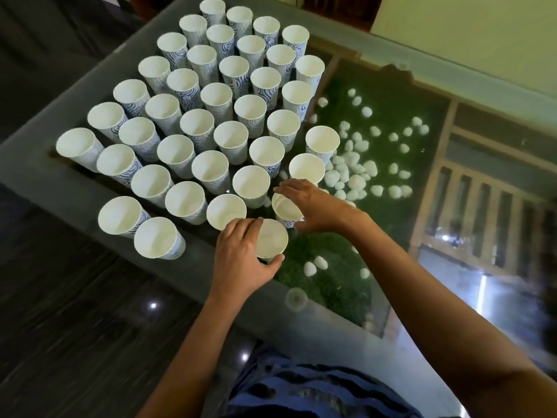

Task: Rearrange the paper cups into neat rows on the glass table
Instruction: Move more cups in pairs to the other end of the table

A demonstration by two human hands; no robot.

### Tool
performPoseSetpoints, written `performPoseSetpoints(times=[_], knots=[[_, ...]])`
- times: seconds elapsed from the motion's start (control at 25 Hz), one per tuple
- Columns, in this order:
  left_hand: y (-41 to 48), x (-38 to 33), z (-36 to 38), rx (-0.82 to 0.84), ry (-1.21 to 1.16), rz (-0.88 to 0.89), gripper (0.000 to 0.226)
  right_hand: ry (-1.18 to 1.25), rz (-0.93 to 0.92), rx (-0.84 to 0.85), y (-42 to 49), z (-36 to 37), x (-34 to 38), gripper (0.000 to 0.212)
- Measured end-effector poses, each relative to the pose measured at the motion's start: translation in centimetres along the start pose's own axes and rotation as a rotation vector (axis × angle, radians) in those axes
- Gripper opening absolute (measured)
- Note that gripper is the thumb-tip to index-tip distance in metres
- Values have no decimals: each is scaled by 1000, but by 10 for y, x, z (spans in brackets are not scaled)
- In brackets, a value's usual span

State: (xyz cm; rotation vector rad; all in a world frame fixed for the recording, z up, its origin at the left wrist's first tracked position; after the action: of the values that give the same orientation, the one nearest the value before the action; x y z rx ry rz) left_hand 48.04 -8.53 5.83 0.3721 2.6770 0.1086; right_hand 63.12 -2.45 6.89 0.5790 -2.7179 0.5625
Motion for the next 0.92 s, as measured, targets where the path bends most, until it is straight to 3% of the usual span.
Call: performPoseSetpoints(times=[0.2, 0.4, 0.68, 0.92], knots=[[-5, -5, 8, 79, -95, -21, 76, -101, 49, -68, -20, 1, 0, 78], [-10, -27, 22, 146, -199, -16, 77, 74, 201, -129, -83, 11, -27, 68], [-19, -115, 65, 331, -230, 182, 80, 231, 480, -300, -235, 48, -72, 67], [-53, -241, 117, 532, -273, 438, 78, 305, 859, -445, -387, 87, -98, 74]])
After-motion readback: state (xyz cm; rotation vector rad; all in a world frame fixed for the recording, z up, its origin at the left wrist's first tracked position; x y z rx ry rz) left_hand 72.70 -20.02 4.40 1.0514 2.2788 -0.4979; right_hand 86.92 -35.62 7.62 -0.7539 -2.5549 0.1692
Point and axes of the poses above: each hand's wrist, its own y-axis towards the middle knuckle, its own z-axis out of the palm, x = y × z, the point moved 4 cm from there along y, towards the middle knuckle, and after that the axes turned 2 degrees about -x, right-handed, at the moved point
